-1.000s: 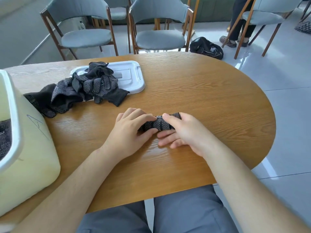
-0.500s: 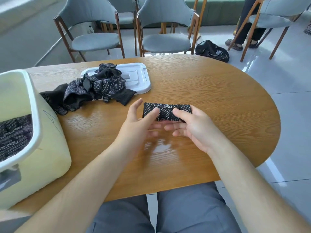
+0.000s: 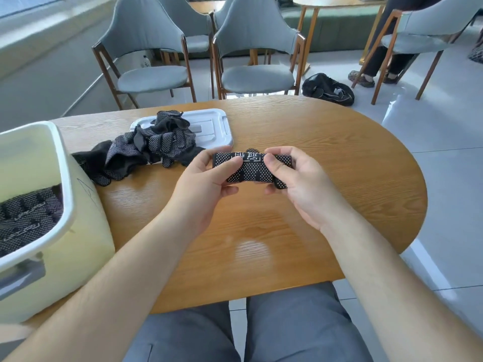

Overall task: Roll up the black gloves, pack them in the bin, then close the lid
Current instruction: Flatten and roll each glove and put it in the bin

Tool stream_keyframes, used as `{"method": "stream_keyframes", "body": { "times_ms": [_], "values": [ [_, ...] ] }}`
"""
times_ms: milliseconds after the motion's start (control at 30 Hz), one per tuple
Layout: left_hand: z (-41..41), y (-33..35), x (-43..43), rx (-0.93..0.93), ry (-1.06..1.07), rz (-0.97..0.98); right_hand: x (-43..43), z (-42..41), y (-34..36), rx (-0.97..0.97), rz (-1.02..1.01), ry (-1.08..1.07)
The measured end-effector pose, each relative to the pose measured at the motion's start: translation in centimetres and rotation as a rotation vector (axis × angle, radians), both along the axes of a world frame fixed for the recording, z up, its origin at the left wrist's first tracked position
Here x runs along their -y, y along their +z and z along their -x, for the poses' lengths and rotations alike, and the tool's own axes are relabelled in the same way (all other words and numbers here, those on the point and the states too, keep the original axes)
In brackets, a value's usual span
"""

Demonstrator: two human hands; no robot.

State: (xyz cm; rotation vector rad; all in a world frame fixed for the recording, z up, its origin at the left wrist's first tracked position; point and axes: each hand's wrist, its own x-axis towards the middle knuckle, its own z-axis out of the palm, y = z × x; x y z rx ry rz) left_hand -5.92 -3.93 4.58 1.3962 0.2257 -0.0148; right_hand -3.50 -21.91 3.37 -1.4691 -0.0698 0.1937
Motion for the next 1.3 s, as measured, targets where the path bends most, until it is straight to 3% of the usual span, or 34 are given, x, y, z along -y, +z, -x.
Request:
{"method": "stream_keyframes", "body": {
  "times_ms": [233, 433, 633, 967, 1067, 1167, 1300],
  "values": [
    [2.1, 7.0, -4.2, 0.017, -0.036, -0.366, -1.5, -1.0, 4.9, -0.038, -0.116, 0.338],
    [4.7, 11.5, -10.1, -0.025, -0.065, -0.423, -8.2, -1.4, 9.0, 0.060, 0.018, 0.514],
    [7.5, 12.9, -17.4, -0.050, 0.004, -0.562, -16.8, -0.3, 11.3, 0.215, 0.281, 0.611],
    [8.1, 12.2, -28.8, -0.268, 0.078, -0.893, -30.7, -0.8, 12.9, 0.538, 0.828, 0.760],
    [6.1, 10.0, -31.5, -0.423, 0.001, -1.018, -35.0, -1.5, 11.7, 0.649, 1.087, 0.830],
    [4.2, 8.5, -32.1, -0.535, -0.100, -1.309, -39.4, -2.8, 9.3, 0.754, 1.319, 0.889],
    [2.6, 6.4, -32.6, -0.627, -0.269, -1.535, -43.0, -3.8, 6.8, 0.761, 1.485, 0.964]
  ]
}}
